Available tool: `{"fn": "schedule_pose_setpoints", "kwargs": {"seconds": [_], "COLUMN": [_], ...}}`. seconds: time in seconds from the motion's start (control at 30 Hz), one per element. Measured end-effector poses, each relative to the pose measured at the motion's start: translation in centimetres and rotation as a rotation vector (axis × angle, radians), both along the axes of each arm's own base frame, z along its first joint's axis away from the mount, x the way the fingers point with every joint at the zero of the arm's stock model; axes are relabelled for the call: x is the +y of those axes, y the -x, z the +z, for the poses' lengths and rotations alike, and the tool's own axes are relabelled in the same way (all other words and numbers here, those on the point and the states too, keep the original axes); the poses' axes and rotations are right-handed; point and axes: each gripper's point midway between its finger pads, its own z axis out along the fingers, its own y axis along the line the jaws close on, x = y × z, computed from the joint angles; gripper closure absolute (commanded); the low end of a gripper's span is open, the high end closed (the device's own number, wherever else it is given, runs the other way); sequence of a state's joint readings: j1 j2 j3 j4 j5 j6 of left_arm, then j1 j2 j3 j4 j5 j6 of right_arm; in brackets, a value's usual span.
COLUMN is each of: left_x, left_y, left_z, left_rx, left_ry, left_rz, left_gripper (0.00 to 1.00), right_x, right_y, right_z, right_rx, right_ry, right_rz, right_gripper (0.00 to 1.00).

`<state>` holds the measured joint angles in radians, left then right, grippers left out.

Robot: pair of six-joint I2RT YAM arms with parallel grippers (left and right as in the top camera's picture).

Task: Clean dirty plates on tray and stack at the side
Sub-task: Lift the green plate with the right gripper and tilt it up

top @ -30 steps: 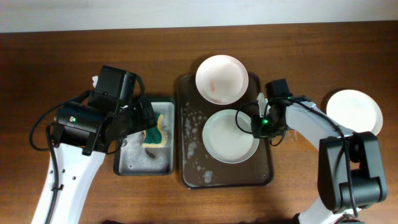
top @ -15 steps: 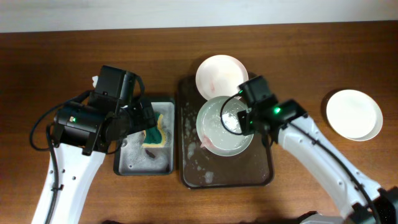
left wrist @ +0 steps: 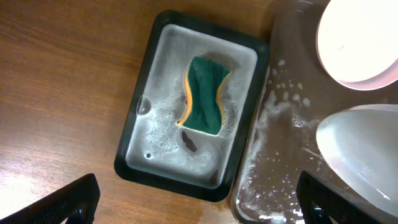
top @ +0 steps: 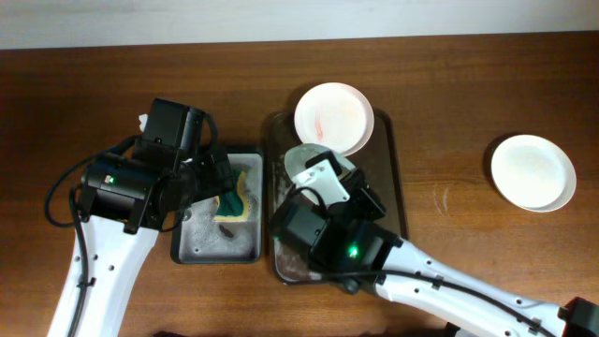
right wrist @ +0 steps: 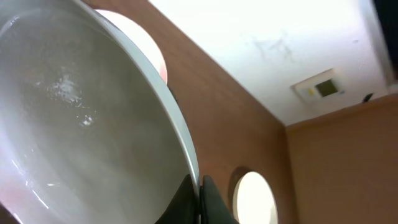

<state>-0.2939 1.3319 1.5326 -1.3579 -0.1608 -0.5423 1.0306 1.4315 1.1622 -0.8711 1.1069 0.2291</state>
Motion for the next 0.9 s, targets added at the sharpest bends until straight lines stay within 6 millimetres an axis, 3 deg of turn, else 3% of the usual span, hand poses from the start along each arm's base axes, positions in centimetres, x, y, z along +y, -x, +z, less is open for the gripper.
{"fn": "schedule_pose_setpoints", "kwargs": {"seconds": [0.37,0.9], "left_x": [0.0,0.0], "left_y": [0.0,0.0], "left_z": [0.0,0.0], "left_rx": [0.000,0.000], "left_ry": [0.000,0.000], "left_rz": [0.000,0.000], "left_gripper": [0.00,0.00], "right_x": [-0.4,-0.2], "right_y": [0.3,-0.2], "right_z": [1.7,1.5], "right_rx": [-0.076,-0.054], "right_ry": [0.100,0.105], "right_rz": [-0.006,0.011], "right_gripper": [0.96,0.96]}}
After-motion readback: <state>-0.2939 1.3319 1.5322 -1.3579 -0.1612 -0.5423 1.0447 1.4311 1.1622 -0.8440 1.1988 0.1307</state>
